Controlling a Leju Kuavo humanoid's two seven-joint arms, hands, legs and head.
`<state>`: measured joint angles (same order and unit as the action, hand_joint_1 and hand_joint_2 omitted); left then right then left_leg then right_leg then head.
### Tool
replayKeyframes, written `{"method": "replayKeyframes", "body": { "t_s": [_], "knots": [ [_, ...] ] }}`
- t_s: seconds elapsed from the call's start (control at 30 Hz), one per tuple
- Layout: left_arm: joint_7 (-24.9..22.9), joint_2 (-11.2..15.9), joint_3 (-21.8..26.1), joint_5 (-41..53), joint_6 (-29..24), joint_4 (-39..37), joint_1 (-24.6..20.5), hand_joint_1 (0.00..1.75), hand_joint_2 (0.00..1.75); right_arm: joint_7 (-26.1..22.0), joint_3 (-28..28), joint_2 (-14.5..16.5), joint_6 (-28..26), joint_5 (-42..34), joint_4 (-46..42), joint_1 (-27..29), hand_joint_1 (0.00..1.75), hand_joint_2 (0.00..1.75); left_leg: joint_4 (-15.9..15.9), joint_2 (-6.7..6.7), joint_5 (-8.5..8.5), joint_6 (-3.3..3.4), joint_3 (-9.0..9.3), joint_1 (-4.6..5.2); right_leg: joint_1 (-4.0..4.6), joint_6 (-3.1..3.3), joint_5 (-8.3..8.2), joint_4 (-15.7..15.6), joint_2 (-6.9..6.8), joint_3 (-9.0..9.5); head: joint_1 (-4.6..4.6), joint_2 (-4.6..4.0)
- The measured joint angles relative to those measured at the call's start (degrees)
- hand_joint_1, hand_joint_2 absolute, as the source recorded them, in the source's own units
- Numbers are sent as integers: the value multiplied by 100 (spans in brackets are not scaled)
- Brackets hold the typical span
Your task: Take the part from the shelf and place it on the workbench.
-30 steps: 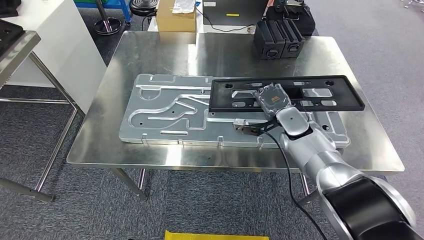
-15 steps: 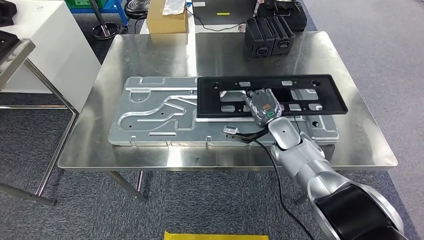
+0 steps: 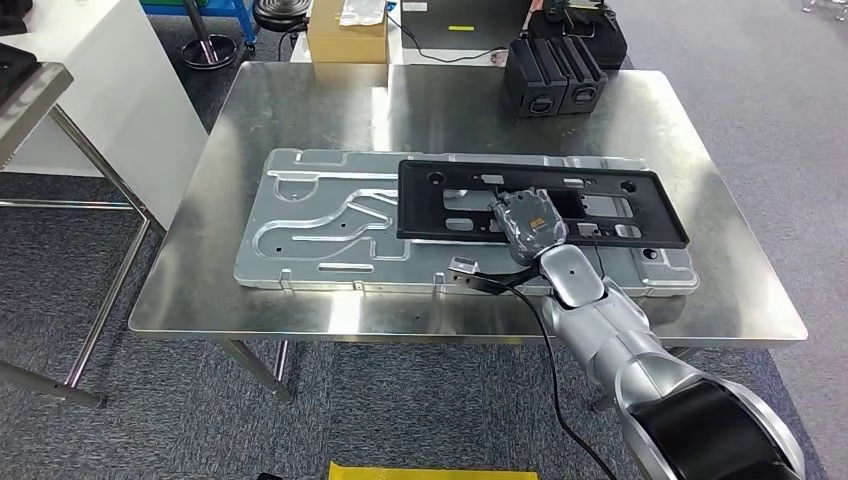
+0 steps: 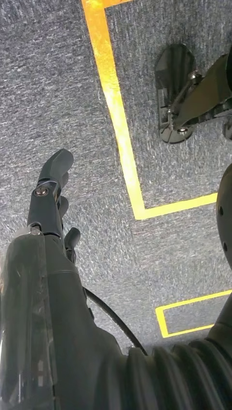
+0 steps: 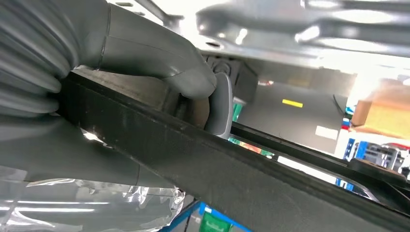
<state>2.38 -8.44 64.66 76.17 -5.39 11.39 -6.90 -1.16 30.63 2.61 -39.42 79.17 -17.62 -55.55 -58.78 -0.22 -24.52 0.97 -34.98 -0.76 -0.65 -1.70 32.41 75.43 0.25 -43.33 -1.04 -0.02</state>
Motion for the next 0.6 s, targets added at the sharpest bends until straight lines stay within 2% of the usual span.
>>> {"method": "replayKeyframes", "body": {
  "t_s": [0.03,0.07,0.1,0.17,0.2,0.23,0.3,0.33,0.4,0.47,0.5,0.53,0.57,0.6],
  "knots": [
    [1,1,-2,1,1,0,-3,0,175,-14,-21,-8,1,0,10,13,175,175,-2,-3,-2,-1,4,0,-4,5,-99,-54,-1,14,-1,0],
    [2,0,-4,2,1,0,-4,0,175,-28,-44,-16,1,-1,16,18,175,175,-3,-7,-5,-6,12,0,-6,19,-285,-316,-2,132,-2,0],
    [5,-1,-8,3,2,0,-5,0,175,-46,-67,-23,0,-4,19,15,175,175,-4,-10,-11,-15,20,1,-5,42,-507,-734,-5,329,-2,0],
    [22,-1,-17,3,7,0,-8,0,175,-86,-113,-40,2,-17,20,-1,175,175,-7,-10,-21,-51,21,15,23,88,-766,-1437,-8,662,1,0],
    [37,-1,-21,3,9,0,-8,0,175,-104,-132,-45,4,-23,23,-3,175,175,-6,-9,-23,-76,17,21,40,106,-797,-1602,-6,733,4,0],
    [57,0,-24,3,10,0,-8,0,175,-123,-151,-50,9,-26,28,1,175,175,2,-8,-19,-103,15,24,57,121,-781,-1635,-1,741,6,0],
    [103,9,-28,3,9,0,-6,0,175,-154,-178,-60,25,-27,44,14,175,175,5,-8,-31,-164,20,23,40,172,-803,-1675,0,753,6,0],
    [126,20,-29,3,6,0,1,0,175,-162,-187,-67,34,-27,54,18,175,175,-64,-7,-91,-190,-5,23,25,212,-816,-1701,-6,769,9,0],
    [168,52,-32,2,-4,0,25,0,175,-163,-203,-74,48,-30,70,36,175,175,-535,-5,-376,-228,-203,18,3,277,-832,-1741,-15,797,29,0],
    [197,87,-32,2,-11,0,52,0,175,-162,-215,-75,56,-33,95,97,175,175,-1292,-5,-713,-255,-544,14,9,306,-826,-1738,-12,800,44,0],
    [206,108,-32,3,-11,0,69,0,175,-162,-220,-77,63,-36,112,145,175,175,-1541,-5,-775,-265,-663,13,13,309,-821,-1731,-9,801,44,0],
    [213,132,-32,4,-11,0,89,0,175,-163,-223,-77,69,-39,128,194,175,175,-1579,-4,-726,-270,-687,11,14,308,-814,-1721,-3,802,44,0],
    [220,157,-32,7,-11,0,109,0,175,-162,-228,-78,75,-48,140,239,175,175,-1381,-3,-571,-268,-596,10,14,302,-804,-1705,4,804,45,0],
    [230,181,-33,11,-14,0,126,0,175,-162,-237,-79,78,-60,150,275,175,175,-1004,-2,-357,-258,-419,8,13,291,-789,-1684,11,805,45,0]
  ]
}}
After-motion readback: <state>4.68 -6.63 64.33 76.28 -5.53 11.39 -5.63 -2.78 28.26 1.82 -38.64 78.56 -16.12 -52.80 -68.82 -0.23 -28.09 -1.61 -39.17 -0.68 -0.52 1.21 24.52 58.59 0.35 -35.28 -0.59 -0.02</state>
